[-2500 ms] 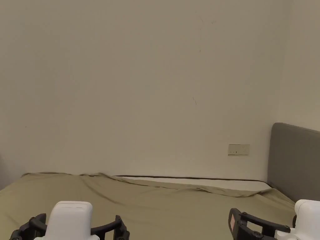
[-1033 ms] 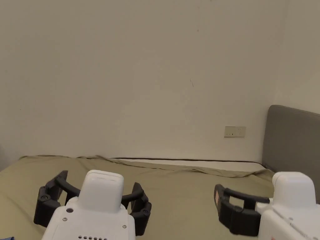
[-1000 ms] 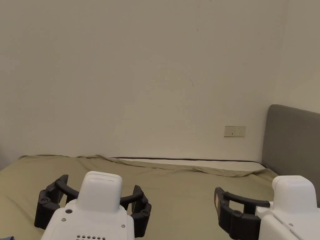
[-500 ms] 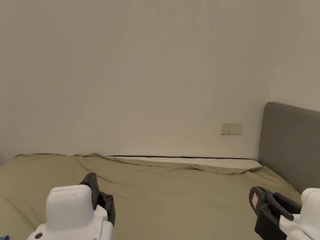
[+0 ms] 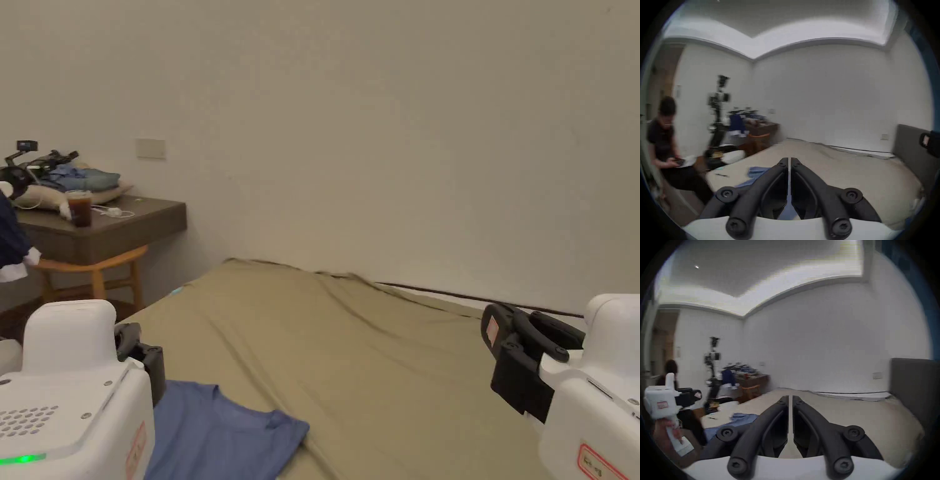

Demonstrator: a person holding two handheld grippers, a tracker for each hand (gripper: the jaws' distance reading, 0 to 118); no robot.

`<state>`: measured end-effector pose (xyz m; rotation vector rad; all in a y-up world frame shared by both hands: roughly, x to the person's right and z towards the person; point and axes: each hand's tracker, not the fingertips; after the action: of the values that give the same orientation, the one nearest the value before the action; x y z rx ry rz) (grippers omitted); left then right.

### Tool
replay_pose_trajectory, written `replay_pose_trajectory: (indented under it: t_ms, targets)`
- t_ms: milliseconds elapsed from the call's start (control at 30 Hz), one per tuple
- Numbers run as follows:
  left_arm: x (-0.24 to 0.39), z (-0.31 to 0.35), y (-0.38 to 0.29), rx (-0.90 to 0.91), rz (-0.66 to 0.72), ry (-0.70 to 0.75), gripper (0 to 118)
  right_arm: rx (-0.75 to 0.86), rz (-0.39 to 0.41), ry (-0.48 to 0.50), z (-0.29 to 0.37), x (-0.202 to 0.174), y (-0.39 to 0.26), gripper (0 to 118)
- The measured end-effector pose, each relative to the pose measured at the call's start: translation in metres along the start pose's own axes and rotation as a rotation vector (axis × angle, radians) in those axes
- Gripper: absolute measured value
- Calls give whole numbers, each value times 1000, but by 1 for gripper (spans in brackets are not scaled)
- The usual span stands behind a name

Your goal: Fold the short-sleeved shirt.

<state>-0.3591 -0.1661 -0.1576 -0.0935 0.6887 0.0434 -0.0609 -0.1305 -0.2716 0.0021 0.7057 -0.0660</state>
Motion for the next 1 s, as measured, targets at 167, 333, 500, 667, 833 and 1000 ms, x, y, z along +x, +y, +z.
replay_pose_trajectory:
  t_ms: [167, 333, 500, 667, 833, 1000]
  targets:
    - [-69, 2, -11, -85, 6, 182, 1, -18, -58, 252, -36, -41, -19, 6]
    - [-53, -33, -27, -168, -70, 102, 1, -59, -40, 225, -47, -51, -33, 6]
    - [-8, -111, -50, -334, -49, -163, 1, -126, -12, 129, -54, -20, -55, 6]
    - [50, -228, -81, -575, -154, -330, 1, -208, -2, 42, -71, 10, -97, 6]
    - [105, -354, -146, -857, -171, -358, 1, -349, -21, 10, -71, 16, -97, 6]
    - [139, -436, -200, -986, -124, -464, 1, -426, -14, -46, -74, 19, -103, 6]
